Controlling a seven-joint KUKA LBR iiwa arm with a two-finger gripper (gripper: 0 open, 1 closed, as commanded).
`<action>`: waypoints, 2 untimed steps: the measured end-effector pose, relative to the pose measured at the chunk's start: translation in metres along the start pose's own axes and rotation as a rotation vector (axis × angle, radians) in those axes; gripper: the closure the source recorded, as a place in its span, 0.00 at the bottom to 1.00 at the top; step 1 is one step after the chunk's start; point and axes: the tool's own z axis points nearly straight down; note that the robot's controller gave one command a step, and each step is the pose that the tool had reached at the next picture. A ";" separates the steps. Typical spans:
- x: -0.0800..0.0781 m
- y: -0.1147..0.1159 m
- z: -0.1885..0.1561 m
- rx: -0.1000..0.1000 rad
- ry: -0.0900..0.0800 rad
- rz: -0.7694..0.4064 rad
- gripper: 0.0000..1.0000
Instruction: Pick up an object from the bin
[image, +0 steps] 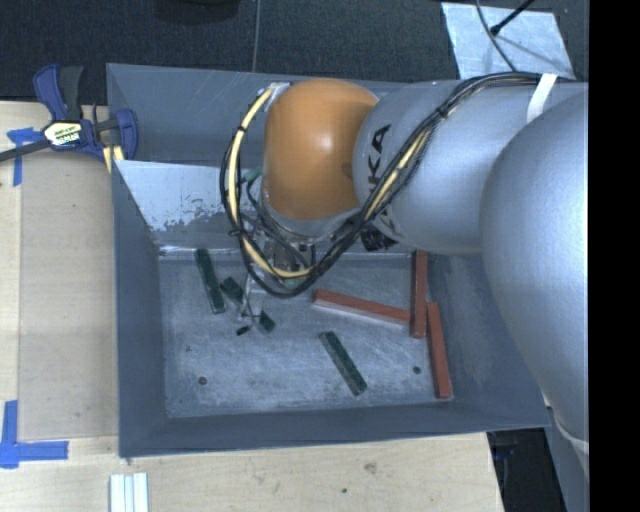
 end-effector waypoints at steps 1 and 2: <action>-0.003 -0.014 0.103 0.003 0.007 0.036 0.00; -0.006 -0.013 0.097 -0.001 -0.002 0.039 1.00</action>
Offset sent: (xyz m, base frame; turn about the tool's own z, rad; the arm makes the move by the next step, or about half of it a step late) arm 0.0033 -0.0132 -0.0984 0.0392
